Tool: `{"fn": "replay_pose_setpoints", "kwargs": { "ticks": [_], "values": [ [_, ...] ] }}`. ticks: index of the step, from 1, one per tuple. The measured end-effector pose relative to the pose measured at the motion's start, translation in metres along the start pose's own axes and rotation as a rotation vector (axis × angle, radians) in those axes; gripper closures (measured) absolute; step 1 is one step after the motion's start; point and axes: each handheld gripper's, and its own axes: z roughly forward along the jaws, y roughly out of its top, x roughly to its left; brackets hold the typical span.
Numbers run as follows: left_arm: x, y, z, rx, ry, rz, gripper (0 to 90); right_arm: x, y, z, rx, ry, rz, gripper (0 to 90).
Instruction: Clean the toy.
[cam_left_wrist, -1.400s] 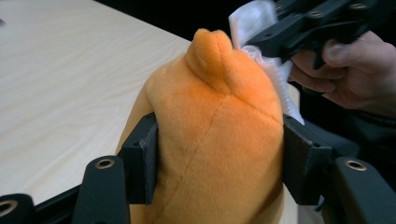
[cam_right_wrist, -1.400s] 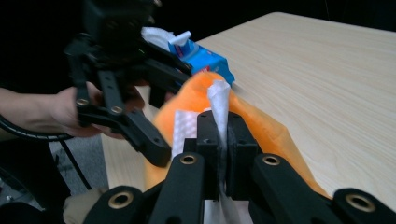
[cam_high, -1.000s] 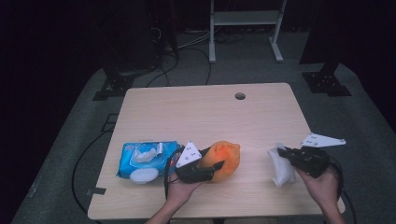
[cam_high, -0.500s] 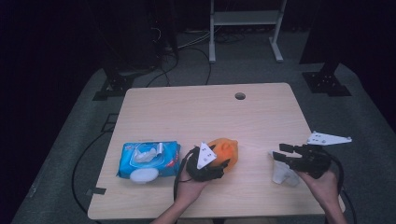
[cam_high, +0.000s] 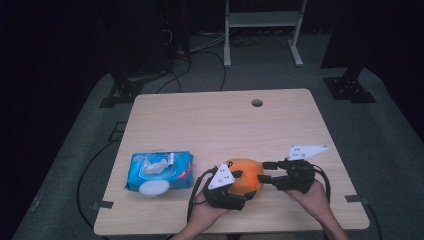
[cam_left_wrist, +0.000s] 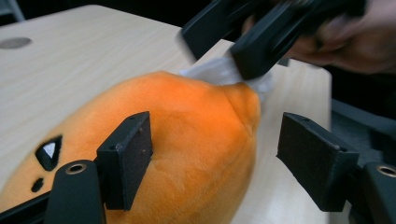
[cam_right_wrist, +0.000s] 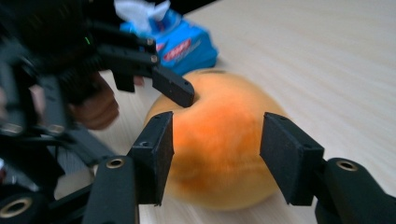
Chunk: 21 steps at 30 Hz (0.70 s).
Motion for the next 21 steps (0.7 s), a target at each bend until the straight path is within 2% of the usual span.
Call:
{"fn": "replay_pose_setpoints", "kwargs": {
  "ticks": [3, 5, 8, 11, 12, 14, 16, 21],
  "values": [
    [-0.004, -0.003, -0.006, 0.017, -0.026, -0.005, 23.8, 0.003, 0.002, 0.015, 0.037, -0.005, -0.019, 37.6],
    [-0.004, -0.005, -0.011, 0.007, -0.032, -0.019, 23.1, 0.005, 0.002, 0.02, 0.039, 0.012, -0.026, 37.5],
    [-0.005, -0.006, -0.02, -0.006, -0.03, -0.033, 20.3, 0.007, 0.001, 0.023, 0.055, -0.001, -0.049, 40.0],
    [-0.007, -0.007, -0.026, 0.0, -0.014, -0.017, 18.7, 0.01, -0.001, 0.028, 0.109, -0.045, -0.079, 53.2],
    [-0.008, -0.007, -0.029, -0.001, -0.01, -0.018, 18.5, 0.01, -0.002, 0.029, 0.129, -0.04, -0.086, 62.1],
    [-0.008, -0.008, -0.035, -0.008, 0.011, -0.01, 18.3, 0.012, -0.003, 0.03, 0.154, -0.05, -0.106, 73.4],
    [-0.005, -0.008, -0.04, -0.02, 0.023, -0.013, 17.9, 0.011, -0.002, 0.027, 0.139, -0.052, -0.102, 79.1],
    [0.004, -0.006, -0.051, -0.055, 0.056, -0.039, 17.5, 0.003, 0.004, 0.018, 0.054, -0.087, -0.101, 82.3]
  ]
}}
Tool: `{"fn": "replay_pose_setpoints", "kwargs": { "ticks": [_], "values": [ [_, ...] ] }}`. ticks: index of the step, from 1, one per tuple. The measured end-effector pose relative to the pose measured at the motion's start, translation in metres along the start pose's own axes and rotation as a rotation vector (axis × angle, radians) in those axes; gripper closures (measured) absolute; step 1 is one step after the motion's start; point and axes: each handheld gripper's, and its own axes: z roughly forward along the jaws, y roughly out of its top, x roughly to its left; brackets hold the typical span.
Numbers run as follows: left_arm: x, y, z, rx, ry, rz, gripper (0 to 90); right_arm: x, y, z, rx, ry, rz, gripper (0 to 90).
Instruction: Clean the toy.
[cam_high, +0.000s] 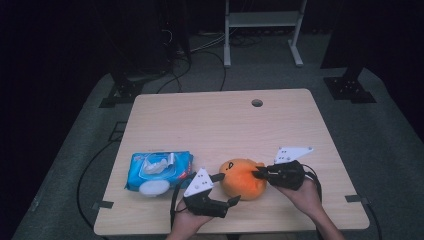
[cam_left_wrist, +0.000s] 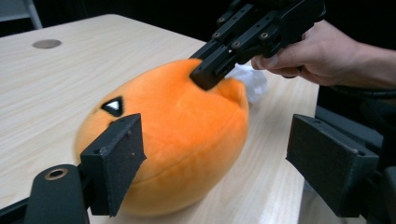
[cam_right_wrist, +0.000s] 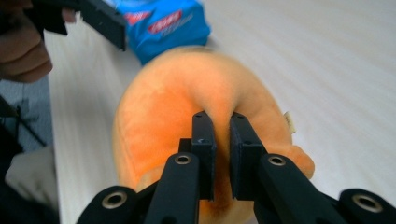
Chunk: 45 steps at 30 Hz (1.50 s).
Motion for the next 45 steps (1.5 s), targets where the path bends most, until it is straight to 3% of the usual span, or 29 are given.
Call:
{"fn": "replay_pose_setpoints", "kwargs": {
  "ticks": [6, 8, 11, 16, 18, 28, 45],
  "values": [
    [0.006, 0.0, -0.004, -0.021, 0.021, -0.005, 16.4, -0.008, 0.0, -0.003, -0.063, -0.076, -0.034, 81.5],
    [0.007, 0.001, -0.004, -0.023, 0.025, -0.007, 15.0, -0.011, -0.005, 0.001, -0.04, -0.071, -0.038, 77.4],
    [0.006, 0.0, -0.003, -0.018, 0.041, 0.009, 13.5, -0.018, -0.011, -0.001, -0.06, -0.001, 0.025, 59.7],
    [0.005, -0.001, -0.001, 0.006, 0.076, 0.035, 9.9, -0.024, -0.011, -0.02, -0.111, 0.032, 0.073, 51.3],
    [0.006, -0.002, 0.0, 0.014, 0.086, 0.046, 9.3, -0.026, -0.012, -0.027, -0.109, 0.017, 0.076, 49.0],
    [0.013, -0.007, -0.004, 0.031, 0.123, 0.039, 8.1, -0.039, -0.025, -0.046, -0.106, -0.021, 0.13, 46.3],
    [0.018, -0.013, -0.001, 0.06, 0.147, 0.047, 6.0, -0.043, -0.044, -0.064, -0.086, -0.064, 0.169, 44.0]
  ]
}}
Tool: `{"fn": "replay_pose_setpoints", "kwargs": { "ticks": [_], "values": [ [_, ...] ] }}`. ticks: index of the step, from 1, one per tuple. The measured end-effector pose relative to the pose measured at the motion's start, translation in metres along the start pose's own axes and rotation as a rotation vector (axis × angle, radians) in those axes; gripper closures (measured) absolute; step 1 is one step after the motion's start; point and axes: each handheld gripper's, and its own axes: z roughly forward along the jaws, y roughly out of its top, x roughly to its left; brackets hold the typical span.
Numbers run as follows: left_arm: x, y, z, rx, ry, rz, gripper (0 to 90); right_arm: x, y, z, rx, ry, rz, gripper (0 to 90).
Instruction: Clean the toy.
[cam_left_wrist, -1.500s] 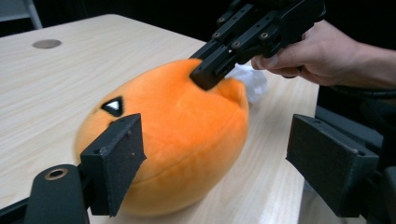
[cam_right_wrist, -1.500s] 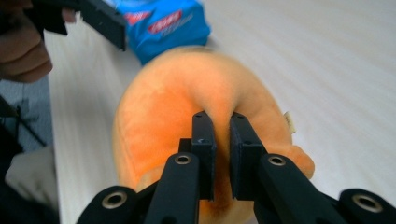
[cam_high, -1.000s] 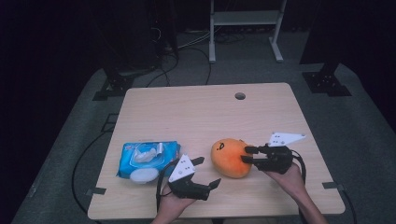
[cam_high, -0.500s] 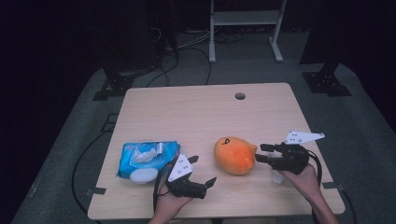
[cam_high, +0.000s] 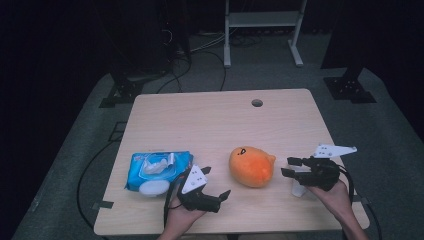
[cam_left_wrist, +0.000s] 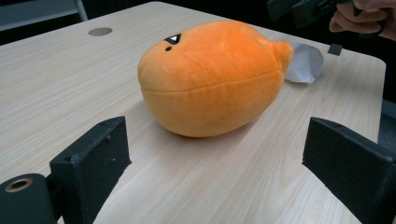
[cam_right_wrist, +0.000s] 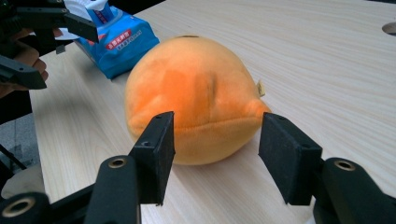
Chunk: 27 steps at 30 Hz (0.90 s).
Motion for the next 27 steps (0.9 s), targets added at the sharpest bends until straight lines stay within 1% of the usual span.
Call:
{"fn": "replay_pose_setpoints", "kwargs": {
  "ticks": [6, 14, 16, 24, 27],
  "values": [
    [0.002, -0.002, 0.001, 0.011, 0.01, 0.0, 6.0, -0.001, -0.008, -0.005, 0.009, -0.005, 0.014, 42.4],
    [0.003, -0.003, 0.0, 0.015, 0.019, 0.003, 6.0, -0.004, -0.02, -0.011, 0.022, -0.013, 0.037, 41.4],
    [0.003, -0.003, 0.0, 0.018, 0.024, 0.009, 6.0, -0.004, -0.023, -0.013, 0.026, -0.015, 0.04, 41.1],
    [0.005, -0.003, -0.003, 0.01, 0.032, 0.005, 6.0, -0.005, -0.036, -0.021, 0.041, -0.026, 0.057, 39.6],
    [0.005, -0.003, -0.003, 0.009, 0.032, 0.004, 6.0, -0.006, -0.042, -0.025, 0.041, -0.029, 0.072, 39.2]
  ]
}}
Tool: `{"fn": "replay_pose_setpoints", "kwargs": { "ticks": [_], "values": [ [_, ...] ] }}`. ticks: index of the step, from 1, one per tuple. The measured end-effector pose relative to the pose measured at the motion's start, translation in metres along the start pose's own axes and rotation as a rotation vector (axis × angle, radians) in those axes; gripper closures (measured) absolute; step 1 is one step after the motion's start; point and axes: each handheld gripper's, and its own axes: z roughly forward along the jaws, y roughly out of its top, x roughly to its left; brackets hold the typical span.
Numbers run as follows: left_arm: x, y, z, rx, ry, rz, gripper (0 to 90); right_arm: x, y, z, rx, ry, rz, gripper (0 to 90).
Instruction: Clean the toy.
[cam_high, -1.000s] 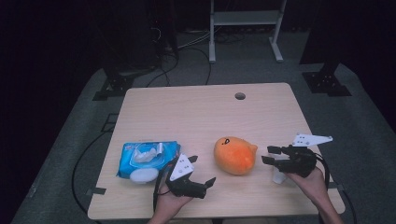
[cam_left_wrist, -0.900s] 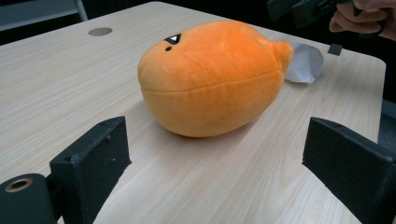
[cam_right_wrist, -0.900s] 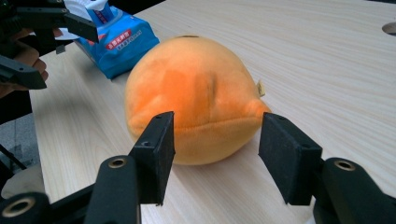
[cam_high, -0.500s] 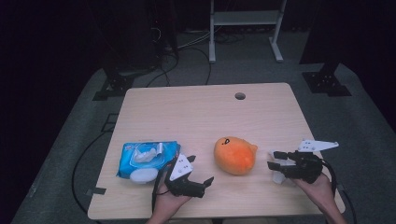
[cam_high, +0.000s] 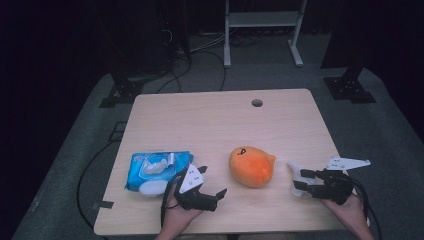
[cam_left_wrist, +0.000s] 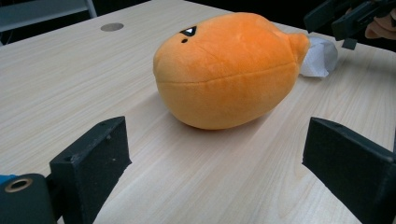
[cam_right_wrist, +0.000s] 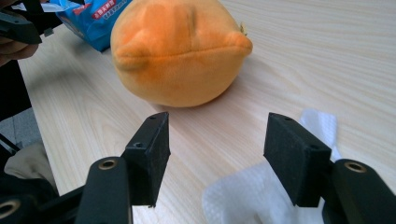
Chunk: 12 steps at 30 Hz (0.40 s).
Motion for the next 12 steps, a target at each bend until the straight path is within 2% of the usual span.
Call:
{"fn": "replay_pose_setpoints", "kwargs": {
  "ticks": [12],
  "values": [
    [-0.002, 0.001, 0.0, 0.003, -0.005, -0.013, 3.9, 0.0, -0.014, -0.008, -0.026, -0.002, 0.023, 36.9]
  ]
}}
